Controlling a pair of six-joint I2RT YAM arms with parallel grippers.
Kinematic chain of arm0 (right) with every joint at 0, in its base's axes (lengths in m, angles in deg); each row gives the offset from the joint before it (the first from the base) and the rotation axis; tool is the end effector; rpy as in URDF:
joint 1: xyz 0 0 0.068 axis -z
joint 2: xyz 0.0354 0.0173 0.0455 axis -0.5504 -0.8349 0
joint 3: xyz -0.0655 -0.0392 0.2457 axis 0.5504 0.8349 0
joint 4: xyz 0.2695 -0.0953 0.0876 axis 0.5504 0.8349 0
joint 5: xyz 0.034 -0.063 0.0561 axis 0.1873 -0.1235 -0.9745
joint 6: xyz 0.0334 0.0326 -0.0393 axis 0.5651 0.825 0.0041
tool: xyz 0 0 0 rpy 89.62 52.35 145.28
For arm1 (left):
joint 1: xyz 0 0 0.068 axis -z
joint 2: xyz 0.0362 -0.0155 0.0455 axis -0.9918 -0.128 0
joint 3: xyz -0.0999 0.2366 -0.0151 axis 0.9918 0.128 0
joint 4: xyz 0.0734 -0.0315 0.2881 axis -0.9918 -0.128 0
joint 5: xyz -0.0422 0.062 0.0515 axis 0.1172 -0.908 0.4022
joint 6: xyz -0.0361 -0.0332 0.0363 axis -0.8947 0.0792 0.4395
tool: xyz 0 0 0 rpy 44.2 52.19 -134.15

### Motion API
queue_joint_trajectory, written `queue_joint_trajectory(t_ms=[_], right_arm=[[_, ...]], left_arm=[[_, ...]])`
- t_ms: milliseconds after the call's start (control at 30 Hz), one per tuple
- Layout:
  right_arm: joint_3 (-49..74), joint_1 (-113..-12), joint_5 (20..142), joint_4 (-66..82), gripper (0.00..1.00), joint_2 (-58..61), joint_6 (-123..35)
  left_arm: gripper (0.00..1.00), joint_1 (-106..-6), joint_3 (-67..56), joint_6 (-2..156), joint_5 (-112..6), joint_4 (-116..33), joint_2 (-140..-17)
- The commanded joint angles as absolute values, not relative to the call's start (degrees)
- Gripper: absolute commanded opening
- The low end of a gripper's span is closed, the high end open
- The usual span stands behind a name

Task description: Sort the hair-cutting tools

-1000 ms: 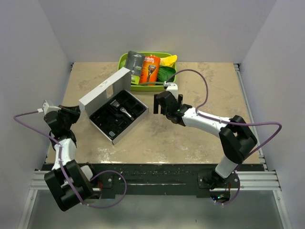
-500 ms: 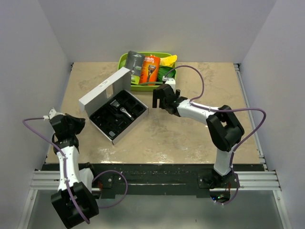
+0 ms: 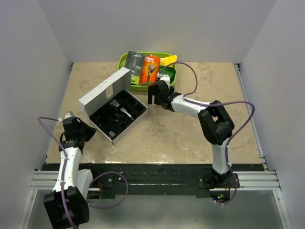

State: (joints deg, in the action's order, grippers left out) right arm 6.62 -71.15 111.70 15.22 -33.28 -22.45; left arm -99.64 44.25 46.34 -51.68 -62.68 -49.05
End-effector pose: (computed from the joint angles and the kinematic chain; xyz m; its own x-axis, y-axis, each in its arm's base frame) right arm 0.3921 0.2813 0.1484 -0.6273 0.0647 -0.7761 -0.0475 0.9915 0.1210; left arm 0.2125 0.0569 0.1533 -0.3659 -0.7996 -0.4762 -0.5555 0.5982 -0.5776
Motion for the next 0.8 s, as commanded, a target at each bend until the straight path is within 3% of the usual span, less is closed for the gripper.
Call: queue_joint_trajectory(t_ms=[0,400,767], right_arm=[[2.6,-71.0,111.4,15.3,0.98,-33.7,-23.4],[-2.5,-70.9,107.3,17.5,0.98,-39.4,-25.1],[2.7,-72.1,99.4,15.5,0.96,-36.9,-28.1]], left_arm=[[0.0,-95.5,42.7,44.4,-56.8,-66.1,-50.2],[0.0,-90.9,45.0,39.1,-61.1,-68.6,-49.4],[0.0,-90.6,48.6,37.3,-63.2,-65.1,-49.5]])
